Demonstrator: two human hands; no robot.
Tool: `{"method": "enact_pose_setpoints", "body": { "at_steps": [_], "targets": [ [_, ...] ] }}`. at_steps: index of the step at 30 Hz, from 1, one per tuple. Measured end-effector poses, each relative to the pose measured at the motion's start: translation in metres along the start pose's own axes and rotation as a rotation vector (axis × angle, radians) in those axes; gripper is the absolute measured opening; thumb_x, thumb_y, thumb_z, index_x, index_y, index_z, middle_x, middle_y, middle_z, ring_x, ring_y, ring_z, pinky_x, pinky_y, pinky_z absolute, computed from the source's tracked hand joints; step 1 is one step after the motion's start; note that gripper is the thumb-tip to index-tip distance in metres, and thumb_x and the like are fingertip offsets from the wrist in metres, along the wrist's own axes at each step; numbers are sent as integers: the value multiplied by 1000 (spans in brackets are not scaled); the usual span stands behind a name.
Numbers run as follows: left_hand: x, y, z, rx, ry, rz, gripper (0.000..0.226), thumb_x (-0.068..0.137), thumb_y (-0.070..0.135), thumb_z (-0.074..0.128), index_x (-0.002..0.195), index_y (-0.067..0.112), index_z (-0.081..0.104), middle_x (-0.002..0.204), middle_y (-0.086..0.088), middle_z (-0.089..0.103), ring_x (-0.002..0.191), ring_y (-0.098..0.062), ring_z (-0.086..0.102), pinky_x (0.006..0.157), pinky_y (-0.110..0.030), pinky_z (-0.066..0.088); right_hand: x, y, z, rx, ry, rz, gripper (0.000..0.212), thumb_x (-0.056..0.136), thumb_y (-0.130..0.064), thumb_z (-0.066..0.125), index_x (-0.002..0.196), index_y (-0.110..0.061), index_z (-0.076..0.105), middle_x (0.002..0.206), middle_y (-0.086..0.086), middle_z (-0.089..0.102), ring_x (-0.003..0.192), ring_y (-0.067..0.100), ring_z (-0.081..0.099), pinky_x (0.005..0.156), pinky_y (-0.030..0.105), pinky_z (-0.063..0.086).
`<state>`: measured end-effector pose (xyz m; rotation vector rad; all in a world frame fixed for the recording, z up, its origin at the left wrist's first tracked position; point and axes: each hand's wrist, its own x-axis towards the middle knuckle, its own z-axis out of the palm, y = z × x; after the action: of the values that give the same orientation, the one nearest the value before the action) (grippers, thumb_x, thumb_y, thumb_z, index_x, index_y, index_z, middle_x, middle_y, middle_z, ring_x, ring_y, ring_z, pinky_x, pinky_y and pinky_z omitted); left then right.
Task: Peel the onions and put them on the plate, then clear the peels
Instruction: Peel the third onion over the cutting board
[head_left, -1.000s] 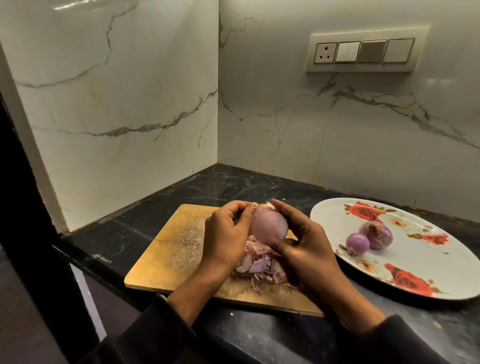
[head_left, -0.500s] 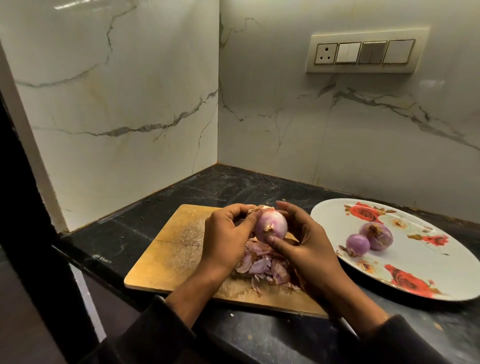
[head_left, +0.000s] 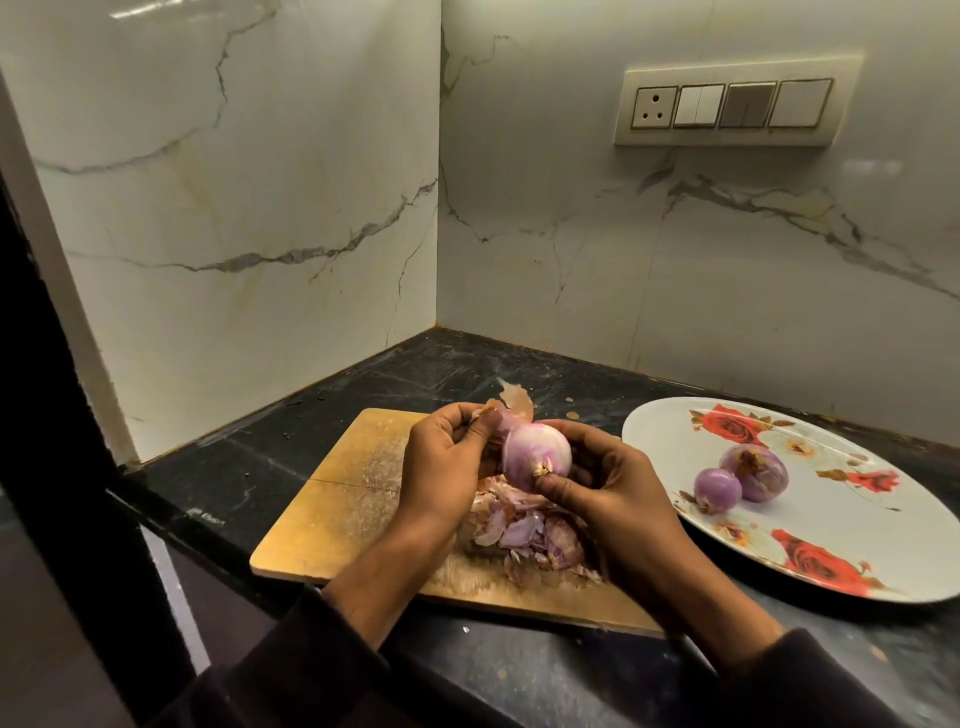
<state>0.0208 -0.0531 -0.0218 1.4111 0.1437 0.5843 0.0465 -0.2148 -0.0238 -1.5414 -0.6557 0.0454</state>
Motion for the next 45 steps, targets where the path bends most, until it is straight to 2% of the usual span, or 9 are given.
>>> {"method": "enact_pose_setpoints", "body": {
  "at_steps": [7,11,14,19,23,33,36,41,45],
  "targets": [
    [-1,3,0,-36,-48,-69,20,102,25,53,109,14,68,105,-8,74,90,-21,74,68,-35,62,0,1,0,7,-4,26,50,77,-5,82,123,-19,69,116,2,74,106,22,73,91,46,60],
    [-4,5,1,-2,-82,-28,37,88,44,63,117,21,64,109,-2,72,96,-18,73,75,-37,63,0,-3,-4,19,10,16,48,79,0,79,123,-16,67,113,-1,74,101,18,74,84,36,62],
    [-4,8,-1,-38,-134,-45,36,87,35,67,119,21,66,108,-5,75,98,-22,74,78,-45,62,0,-4,-6,-5,-6,3,47,77,1,80,120,-15,69,111,-1,75,100,17,74,79,28,61],
    [-5,11,-2,-85,-55,-54,11,86,7,74,97,9,75,92,-4,78,87,-22,75,67,-35,63,1,-6,-8,-8,-65,26,48,75,1,81,118,-18,70,116,1,73,101,19,74,78,29,61],
    [-1,8,-4,-33,17,-33,11,87,6,72,88,16,77,91,0,78,87,-20,75,70,-42,64,0,-8,-4,64,-85,33,50,72,-8,81,120,-16,69,117,2,73,102,22,74,81,34,61],
    [1,3,-5,49,49,16,18,91,1,66,89,17,75,86,4,77,79,-11,74,63,-31,62,4,-9,-2,470,-61,152,49,72,-16,80,119,-9,67,122,17,70,111,34,70,82,40,61],
    [-1,3,-2,105,3,84,19,94,7,65,89,23,74,82,7,75,71,-8,71,63,-27,61,6,-13,-5,549,2,174,45,81,-14,68,126,-10,64,122,16,71,112,34,69,83,40,62],
    [-1,-2,0,355,-72,178,17,102,27,55,104,23,71,97,8,73,91,-4,69,82,-31,60,2,-14,-5,439,71,213,32,94,-15,59,125,-14,66,116,12,74,105,29,73,74,33,63],
    [-3,-1,2,407,-93,219,14,101,21,55,103,28,67,108,8,65,100,-4,63,86,-24,55,4,-12,-5,396,118,206,33,89,-19,63,122,-16,68,113,9,76,102,27,74,75,34,63]
  ]
}}
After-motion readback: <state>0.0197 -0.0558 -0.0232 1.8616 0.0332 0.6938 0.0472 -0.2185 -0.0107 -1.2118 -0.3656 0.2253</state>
